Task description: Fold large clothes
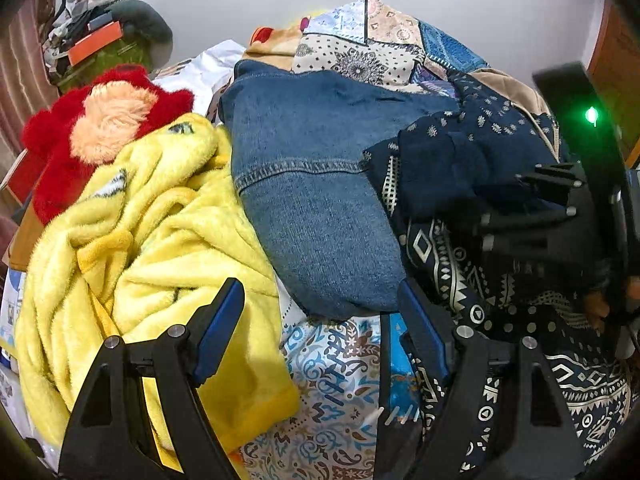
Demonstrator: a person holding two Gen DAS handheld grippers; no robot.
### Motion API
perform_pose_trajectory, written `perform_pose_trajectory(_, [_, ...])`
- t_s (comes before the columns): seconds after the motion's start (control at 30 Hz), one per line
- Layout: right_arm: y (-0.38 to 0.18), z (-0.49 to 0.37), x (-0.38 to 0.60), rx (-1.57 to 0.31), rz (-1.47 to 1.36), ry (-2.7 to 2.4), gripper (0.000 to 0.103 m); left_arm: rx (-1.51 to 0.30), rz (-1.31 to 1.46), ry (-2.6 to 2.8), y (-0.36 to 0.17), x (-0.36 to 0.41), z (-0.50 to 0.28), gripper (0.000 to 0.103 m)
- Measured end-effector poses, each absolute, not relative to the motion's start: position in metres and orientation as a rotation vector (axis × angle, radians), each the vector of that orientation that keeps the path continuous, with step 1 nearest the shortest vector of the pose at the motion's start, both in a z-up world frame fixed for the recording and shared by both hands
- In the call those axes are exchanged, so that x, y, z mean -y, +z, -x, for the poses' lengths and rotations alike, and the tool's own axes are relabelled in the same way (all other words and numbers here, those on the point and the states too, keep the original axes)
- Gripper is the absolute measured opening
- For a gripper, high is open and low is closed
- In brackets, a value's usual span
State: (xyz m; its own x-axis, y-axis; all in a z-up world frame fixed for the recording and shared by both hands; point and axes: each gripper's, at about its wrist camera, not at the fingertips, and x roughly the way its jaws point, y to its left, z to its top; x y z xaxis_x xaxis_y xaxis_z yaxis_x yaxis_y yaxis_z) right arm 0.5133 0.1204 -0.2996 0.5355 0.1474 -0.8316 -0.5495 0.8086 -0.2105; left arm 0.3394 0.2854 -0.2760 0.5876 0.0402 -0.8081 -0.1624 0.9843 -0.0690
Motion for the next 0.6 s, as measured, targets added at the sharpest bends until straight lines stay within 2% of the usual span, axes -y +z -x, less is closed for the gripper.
perform_pose_trajectory(0.07, [-0.294,-0.515,-0.115,-0.908,0.455,0.438,0.015,-0.949,0.147,0.109,-0.278,-0.283,-0.338,0.078])
perform_pose_trajectory(0.1, [-0.289,-0.515,-0.110,-0.901,0.425,0.445,0.012,-0.952,0.143,0.108,-0.278,-0.281,-0.337,0.078])
perform_pose_trajectory(0.33, [-0.229,-0.489,-0.057,-0.799,0.220,0.485,0.011,-0.914,0.079,0.083,-0.250,-0.258,-0.326,0.078])
perform_pose_trajectory(0.6, [-0.169,-0.448,0.048,-0.712,0.031,0.448,0.011,-0.862,0.003,0.047,-0.216,-0.215,-0.331,0.078])
